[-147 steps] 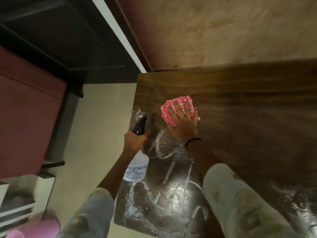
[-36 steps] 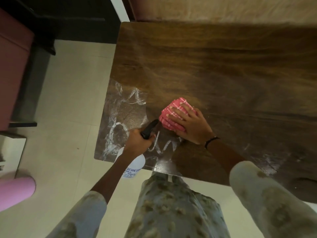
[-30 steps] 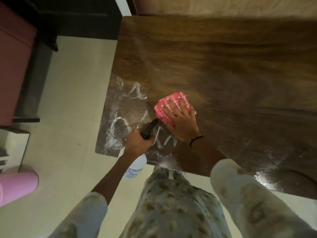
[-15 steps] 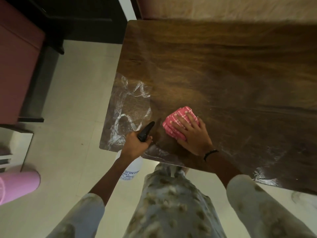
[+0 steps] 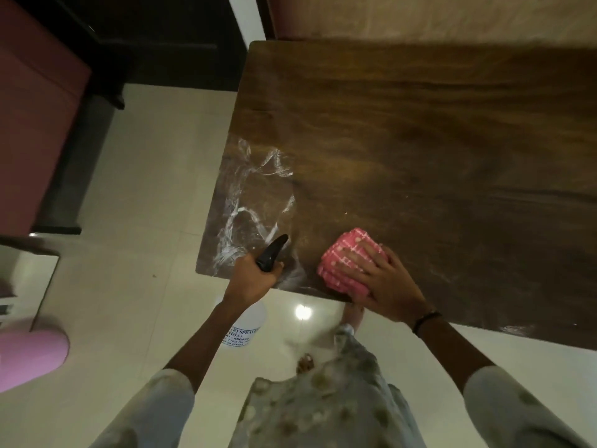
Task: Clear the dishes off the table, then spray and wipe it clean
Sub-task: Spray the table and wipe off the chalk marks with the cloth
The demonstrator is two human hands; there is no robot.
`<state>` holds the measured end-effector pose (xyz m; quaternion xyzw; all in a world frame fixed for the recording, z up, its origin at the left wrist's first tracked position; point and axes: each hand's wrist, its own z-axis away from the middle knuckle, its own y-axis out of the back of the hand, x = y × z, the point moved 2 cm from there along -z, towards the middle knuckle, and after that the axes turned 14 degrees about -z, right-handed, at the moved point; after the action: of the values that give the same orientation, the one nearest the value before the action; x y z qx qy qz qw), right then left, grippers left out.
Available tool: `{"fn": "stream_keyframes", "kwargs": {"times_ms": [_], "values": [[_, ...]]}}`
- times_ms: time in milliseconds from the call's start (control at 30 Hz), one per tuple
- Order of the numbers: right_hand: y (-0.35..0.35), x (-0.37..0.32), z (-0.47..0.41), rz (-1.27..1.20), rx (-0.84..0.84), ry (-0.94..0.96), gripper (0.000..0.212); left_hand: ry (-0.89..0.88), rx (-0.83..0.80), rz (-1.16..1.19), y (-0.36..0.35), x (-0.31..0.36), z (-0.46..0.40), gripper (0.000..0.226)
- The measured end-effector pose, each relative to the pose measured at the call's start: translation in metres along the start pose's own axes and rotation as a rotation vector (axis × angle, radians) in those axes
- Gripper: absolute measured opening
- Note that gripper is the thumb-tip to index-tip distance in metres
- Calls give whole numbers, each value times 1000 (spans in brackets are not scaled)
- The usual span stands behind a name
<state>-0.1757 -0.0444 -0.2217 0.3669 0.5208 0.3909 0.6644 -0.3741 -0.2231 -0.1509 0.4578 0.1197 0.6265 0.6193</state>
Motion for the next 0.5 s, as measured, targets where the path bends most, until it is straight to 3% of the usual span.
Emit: {"fn": "stream_keyframes", "kwargs": {"times_ms": [200, 333, 500], "values": [[2, -11, -51, -50, 46, -209, 63, -12, 28, -14, 5, -35, 9, 16], [1, -22, -71, -61, 117, -215, 64, -39, 95, -95, 2, -59, 19, 36], [-6, -26, -86, -82, 192, -255, 70, 65, 47, 22, 5, -79, 23, 16]]}}
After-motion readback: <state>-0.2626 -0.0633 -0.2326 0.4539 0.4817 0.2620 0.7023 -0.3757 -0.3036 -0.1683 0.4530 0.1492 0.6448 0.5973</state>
